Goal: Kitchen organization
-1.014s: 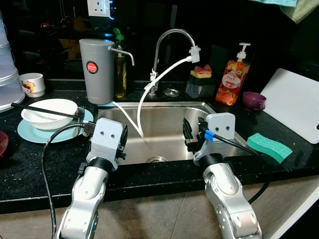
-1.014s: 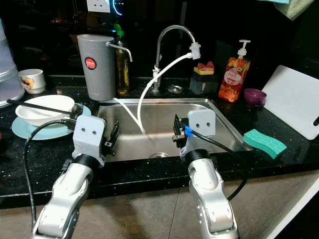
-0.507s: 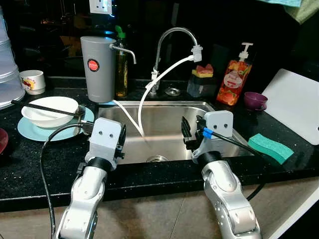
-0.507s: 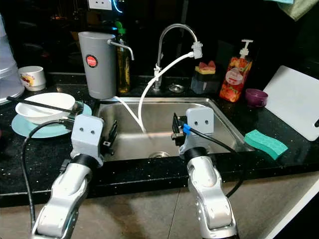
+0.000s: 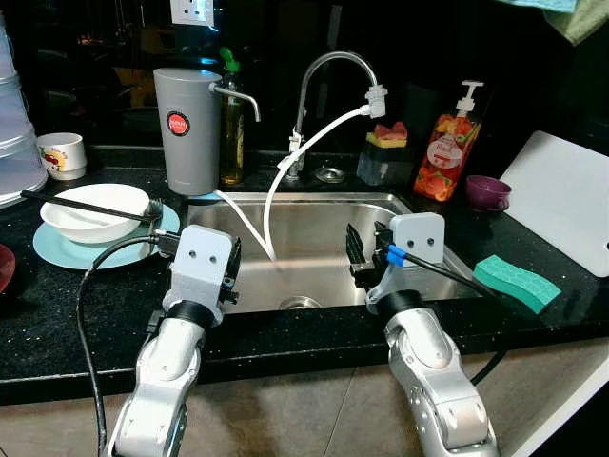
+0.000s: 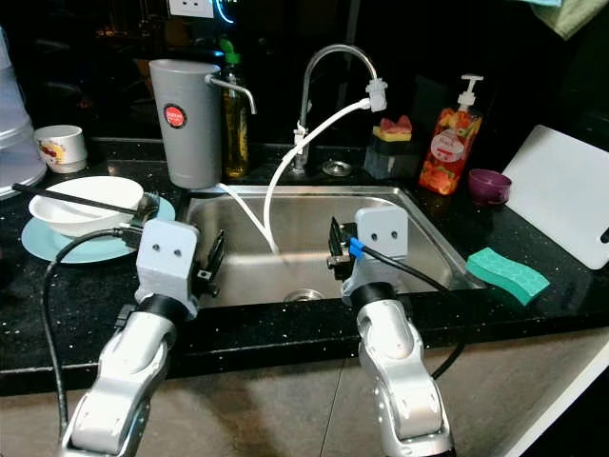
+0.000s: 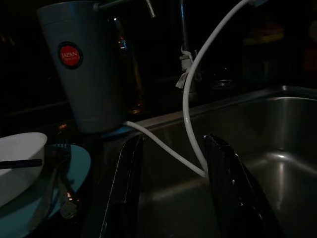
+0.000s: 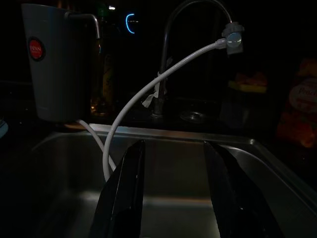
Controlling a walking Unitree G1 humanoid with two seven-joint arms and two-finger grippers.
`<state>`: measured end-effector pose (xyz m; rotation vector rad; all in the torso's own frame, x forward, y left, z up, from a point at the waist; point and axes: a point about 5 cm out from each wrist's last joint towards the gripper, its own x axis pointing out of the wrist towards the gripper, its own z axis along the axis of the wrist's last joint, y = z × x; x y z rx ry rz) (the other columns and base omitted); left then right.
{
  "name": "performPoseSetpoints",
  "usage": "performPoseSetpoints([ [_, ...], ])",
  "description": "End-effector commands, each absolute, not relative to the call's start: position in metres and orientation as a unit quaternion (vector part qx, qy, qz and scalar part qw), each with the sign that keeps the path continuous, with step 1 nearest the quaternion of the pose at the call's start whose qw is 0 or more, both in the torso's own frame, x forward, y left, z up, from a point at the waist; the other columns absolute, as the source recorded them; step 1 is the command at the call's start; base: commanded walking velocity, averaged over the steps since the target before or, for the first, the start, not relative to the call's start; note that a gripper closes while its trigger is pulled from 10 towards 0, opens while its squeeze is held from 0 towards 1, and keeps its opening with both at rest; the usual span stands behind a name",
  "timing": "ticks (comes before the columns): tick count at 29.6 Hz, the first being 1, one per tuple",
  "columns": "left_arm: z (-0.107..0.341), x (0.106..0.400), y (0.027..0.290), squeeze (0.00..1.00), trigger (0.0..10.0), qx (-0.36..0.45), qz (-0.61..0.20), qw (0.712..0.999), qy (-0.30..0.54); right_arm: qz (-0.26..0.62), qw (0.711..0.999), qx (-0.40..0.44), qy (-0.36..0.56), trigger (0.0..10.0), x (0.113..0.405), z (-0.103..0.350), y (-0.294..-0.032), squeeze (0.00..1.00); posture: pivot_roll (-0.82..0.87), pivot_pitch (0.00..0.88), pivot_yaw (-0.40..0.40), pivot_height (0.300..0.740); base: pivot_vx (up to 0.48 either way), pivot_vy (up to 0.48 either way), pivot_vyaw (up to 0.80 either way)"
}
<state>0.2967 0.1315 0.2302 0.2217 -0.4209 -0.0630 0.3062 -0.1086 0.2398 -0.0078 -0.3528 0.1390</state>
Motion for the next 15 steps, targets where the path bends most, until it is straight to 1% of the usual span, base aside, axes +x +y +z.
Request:
performPoseSetpoints([
  [1, 0.2302, 0.2949, 0.1275, 0.00, 10.0, 0.115, -0.036, 0.970, -0.214, 0.058, 0.983, -0.007, -0.174, 10.0, 0.3047, 0.2390, -0.1143, 0.00, 0.07, 0.067, -0.121, 0.740, 0.000, 0.000, 0.00],
  [15, 0.2312, 0.2959, 0.1266, 0.00, 10.0, 0.116, -0.036, 0.969, -0.215, 0.060, 0.983, -0.008, -0.175, 10.0, 0.3047, 0.2402, -0.1144, 0.00, 0.06, 0.066, -0.125, 0.740, 0.000, 0.000, 0.00],
])
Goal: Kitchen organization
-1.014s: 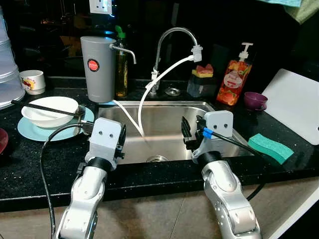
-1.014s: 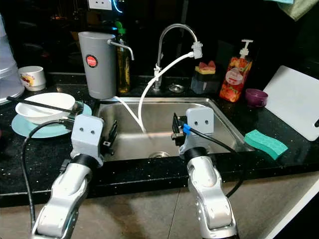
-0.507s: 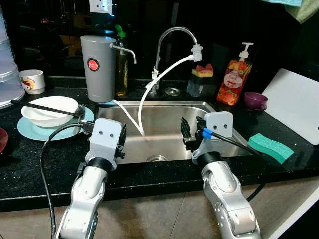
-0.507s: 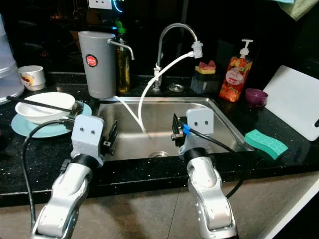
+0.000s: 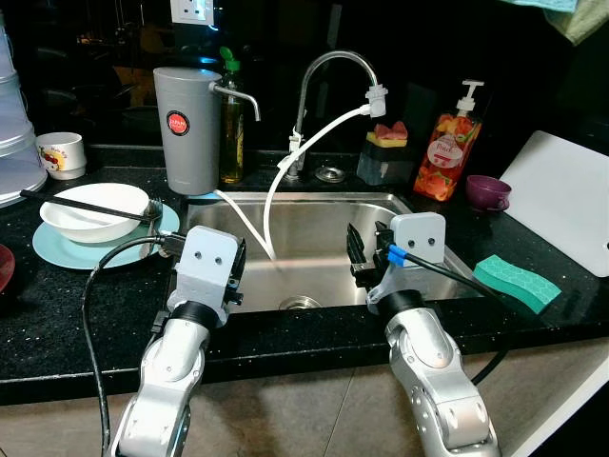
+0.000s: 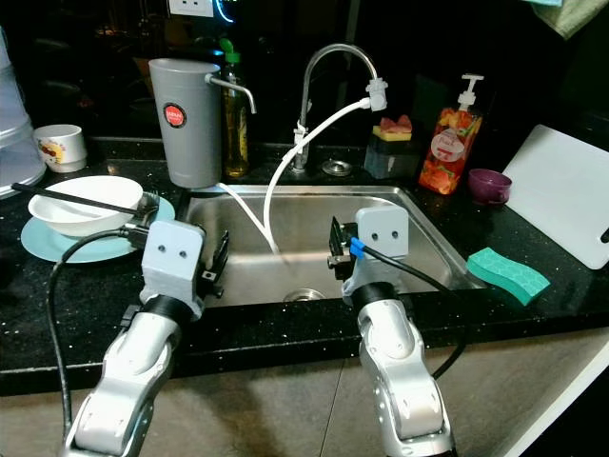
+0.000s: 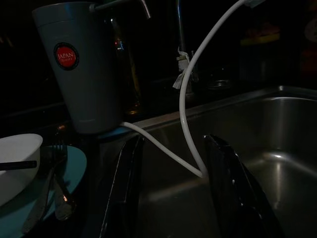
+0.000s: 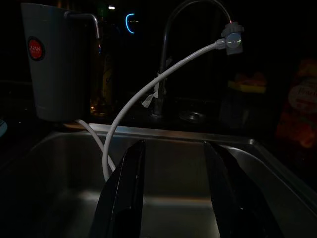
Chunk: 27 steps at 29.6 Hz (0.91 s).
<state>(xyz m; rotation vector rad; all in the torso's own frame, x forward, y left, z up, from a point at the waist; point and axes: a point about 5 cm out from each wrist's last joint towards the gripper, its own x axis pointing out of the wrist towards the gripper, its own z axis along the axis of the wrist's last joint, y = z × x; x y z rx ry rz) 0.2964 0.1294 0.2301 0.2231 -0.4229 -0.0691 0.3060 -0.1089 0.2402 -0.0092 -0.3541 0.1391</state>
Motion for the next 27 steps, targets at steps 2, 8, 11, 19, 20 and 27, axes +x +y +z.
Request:
performPoseSetpoints([
  [2, 0.2311, 0.2958, 0.1262, 0.00, 10.0, 0.115, -0.035, 0.969, -0.215, 0.060, 0.983, -0.008, -0.174, 10.0, 0.3047, 0.2401, -0.1142, 0.00, 0.06, 0.069, -0.127, 0.740, 0.000, 0.000, 0.00],
  [8, 0.2291, 0.2949, 0.1266, 0.00, 10.0, 0.115, -0.036, 0.970, -0.212, 0.062, 0.983, -0.008, -0.173, 10.0, 0.3037, 0.2395, -0.1127, 0.00, 0.06, 0.068, -0.128, 0.740, 0.000, 0.000, 0.00],
  [11, 0.2312, 0.2963, 0.1262, 0.00, 10.0, 0.114, -0.034, 0.970, -0.213, 0.063, 0.983, -0.008, -0.173, 10.0, 0.3035, 0.2393, -0.1126, 0.00, 0.06, 0.076, -0.123, 0.740, 0.000, 0.000, 0.00],
  [19, 0.2296, 0.2978, 0.1252, 0.00, 10.0, 0.114, -0.040, 0.970, -0.213, 0.059, 0.983, -0.006, -0.175, 10.0, 0.3019, 0.2407, -0.1124, 0.00, 0.04, 0.070, -0.122, 0.740, 0.000, 0.000, 0.00],
  [20, 0.2320, 0.2985, 0.1239, 0.00, 10.0, 0.111, -0.038, 0.969, -0.217, 0.060, 0.983, -0.008, -0.174, 10.0, 0.3020, 0.2399, -0.1140, 0.00, 0.06, 0.073, -0.122, 0.740, 0.000, 0.000, 0.00],
  [27, 0.2335, 0.2966, 0.1206, 0.00, 10.0, 0.108, -0.041, 0.969, -0.219, 0.057, 0.983, -0.009, -0.174, 10.0, 0.3044, 0.2405, -0.1163, 0.00, 0.06, 0.075, -0.116, 0.740, 0.000, 0.000, 0.00],
])
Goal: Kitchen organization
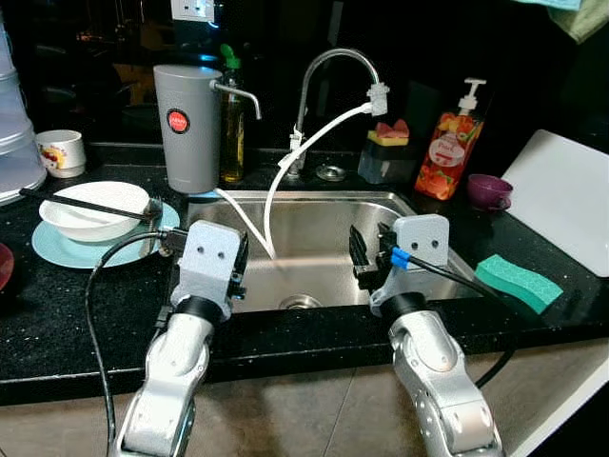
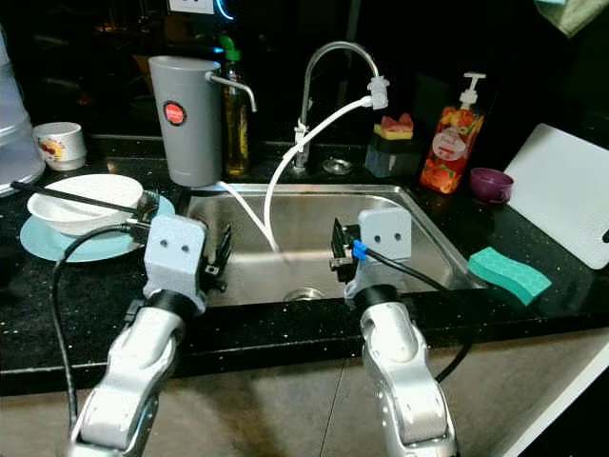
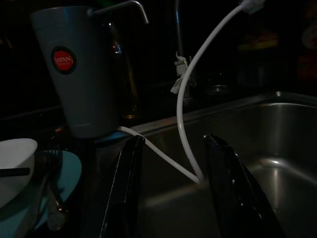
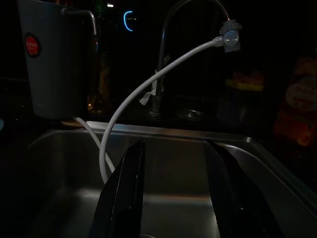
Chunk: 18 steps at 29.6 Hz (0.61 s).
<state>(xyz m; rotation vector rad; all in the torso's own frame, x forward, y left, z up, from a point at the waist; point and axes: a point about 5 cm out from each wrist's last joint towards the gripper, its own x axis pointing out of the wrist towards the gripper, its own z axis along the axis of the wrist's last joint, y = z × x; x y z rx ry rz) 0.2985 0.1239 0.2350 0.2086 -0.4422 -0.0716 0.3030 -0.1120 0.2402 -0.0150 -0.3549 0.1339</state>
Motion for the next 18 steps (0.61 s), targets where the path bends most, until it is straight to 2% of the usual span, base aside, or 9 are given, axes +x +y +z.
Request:
performPoseSetpoints([
  [1, 0.2318, 0.2960, 0.1205, 0.00, 10.0, 0.109, -0.045, 0.969, -0.217, 0.056, 0.983, -0.006, -0.177, 10.0, 0.3049, 0.2422, -0.1149, 0.00, 0.05, 0.075, -0.115, 0.740, 0.000, 0.000, 0.00],
  [12, 0.2347, 0.2988, 0.1209, 0.00, 10.0, 0.110, -0.041, 0.968, -0.222, 0.057, 0.983, -0.004, -0.175, 10.0, 0.3028, 0.2400, -0.1147, 0.00, 0.07, 0.061, -0.124, 0.740, 0.000, 0.000, 0.00],
  [18, 0.2326, 0.2959, 0.1263, 0.00, 10.0, 0.112, -0.030, 0.969, -0.217, 0.072, 0.981, 0.000, -0.182, 10.0, 0.3067, 0.2461, -0.1055, 0.00, 0.05, 0.066, -0.130, 0.740, 0.000, 0.000, 0.00],
])
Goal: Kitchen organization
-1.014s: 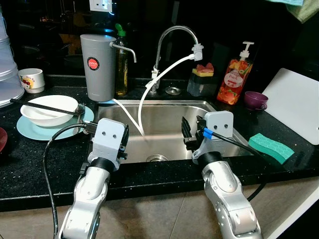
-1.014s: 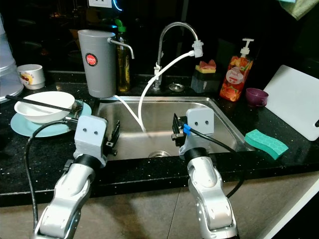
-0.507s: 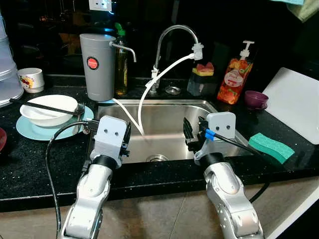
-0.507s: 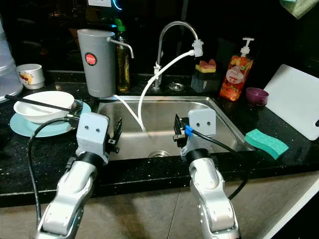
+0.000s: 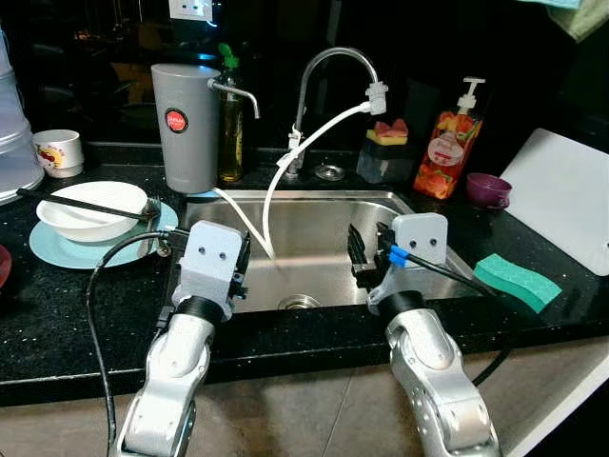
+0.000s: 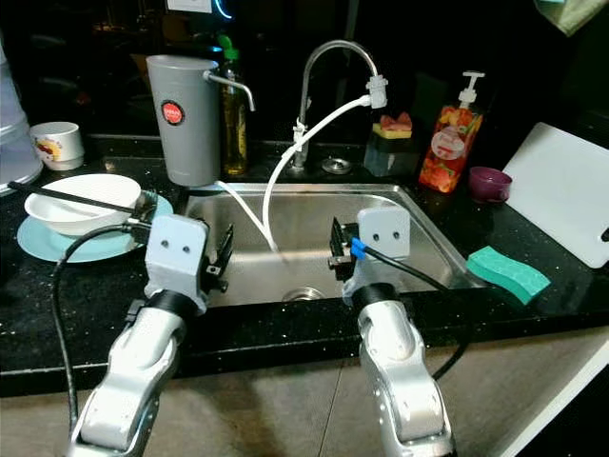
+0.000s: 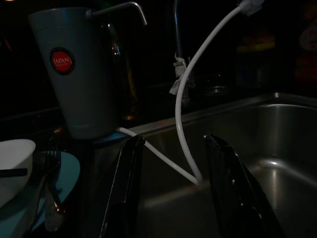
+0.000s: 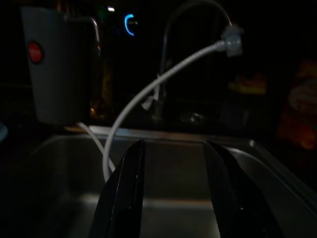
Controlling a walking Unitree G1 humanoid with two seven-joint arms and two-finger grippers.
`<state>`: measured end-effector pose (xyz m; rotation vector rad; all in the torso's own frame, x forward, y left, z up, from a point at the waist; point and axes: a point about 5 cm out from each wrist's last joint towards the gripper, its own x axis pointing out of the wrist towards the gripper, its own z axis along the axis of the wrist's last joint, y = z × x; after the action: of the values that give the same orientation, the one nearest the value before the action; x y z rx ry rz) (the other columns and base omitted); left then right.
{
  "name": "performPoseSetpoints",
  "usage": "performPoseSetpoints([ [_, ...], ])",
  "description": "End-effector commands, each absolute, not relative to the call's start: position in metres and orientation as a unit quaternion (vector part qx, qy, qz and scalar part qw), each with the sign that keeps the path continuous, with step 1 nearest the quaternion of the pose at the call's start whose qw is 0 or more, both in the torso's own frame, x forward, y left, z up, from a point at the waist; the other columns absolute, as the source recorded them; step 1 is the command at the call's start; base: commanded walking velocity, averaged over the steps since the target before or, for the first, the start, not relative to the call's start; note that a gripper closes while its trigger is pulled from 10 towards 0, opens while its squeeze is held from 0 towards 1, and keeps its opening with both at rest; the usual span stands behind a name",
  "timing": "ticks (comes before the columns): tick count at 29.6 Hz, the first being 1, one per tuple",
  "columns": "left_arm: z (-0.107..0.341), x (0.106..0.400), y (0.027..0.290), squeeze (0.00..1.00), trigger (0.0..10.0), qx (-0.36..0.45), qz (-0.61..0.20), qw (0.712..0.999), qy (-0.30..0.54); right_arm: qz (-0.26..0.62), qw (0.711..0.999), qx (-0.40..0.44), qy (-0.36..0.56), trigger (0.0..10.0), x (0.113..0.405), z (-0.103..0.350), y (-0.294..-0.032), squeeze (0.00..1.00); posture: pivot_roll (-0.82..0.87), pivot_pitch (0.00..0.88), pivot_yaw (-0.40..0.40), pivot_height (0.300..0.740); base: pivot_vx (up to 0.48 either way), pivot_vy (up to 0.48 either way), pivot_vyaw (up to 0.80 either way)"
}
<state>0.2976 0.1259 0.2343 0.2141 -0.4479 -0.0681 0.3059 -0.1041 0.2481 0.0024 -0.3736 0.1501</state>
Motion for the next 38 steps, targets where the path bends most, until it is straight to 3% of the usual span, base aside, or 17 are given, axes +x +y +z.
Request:
performPoseSetpoints([
  [1, 0.232, 0.296, 0.126, 0.00, 10.0, 0.111, -0.031, 0.970, -0.214, 0.071, 0.981, 0.000, -0.182, 10.0, 0.306, 0.246, -0.106, 0.00, 0.04, 0.066, -0.125, 0.740, 0.000, 0.000, 0.00],
  [11, 0.220, 0.309, 0.133, 0.00, 10.0, 0.140, -0.007, 0.976, -0.169, 0.045, 0.984, -0.009, -0.174, 10.0, 0.301, 0.240, -0.121, 0.00, 0.02, 0.063, -0.101, 0.740, 0.000, 0.000, 0.00],
  [23, 0.231, 0.326, 0.185, 0.00, 10.0, 0.162, 0.094, 0.972, -0.143, 0.049, 0.983, -0.007, -0.177, 10.0, 0.305, 0.240, -0.119, 0.00, 0.05, 0.038, -0.103, 0.740, 0.000, 0.000, 0.00],
  [29, 0.227, 0.333, 0.223, 0.00, 10.0, 0.235, 0.117, 0.962, -0.079, 0.056, 0.982, 0.001, -0.180, 10.0, 0.305, 0.241, -0.111, 0.00, 0.03, 0.020, -0.098, 0.740, 0.000, 0.000, 0.00],
  [38, 0.229, 0.334, 0.231, 0.00, 10.0, 0.296, 0.103, 0.947, -0.073, 0.050, 0.983, -0.003, -0.176, 10.0, 0.306, 0.238, -0.115, 0.00, 0.04, 0.025, -0.088, 0.740, 0.000, 0.000, 0.00],
])
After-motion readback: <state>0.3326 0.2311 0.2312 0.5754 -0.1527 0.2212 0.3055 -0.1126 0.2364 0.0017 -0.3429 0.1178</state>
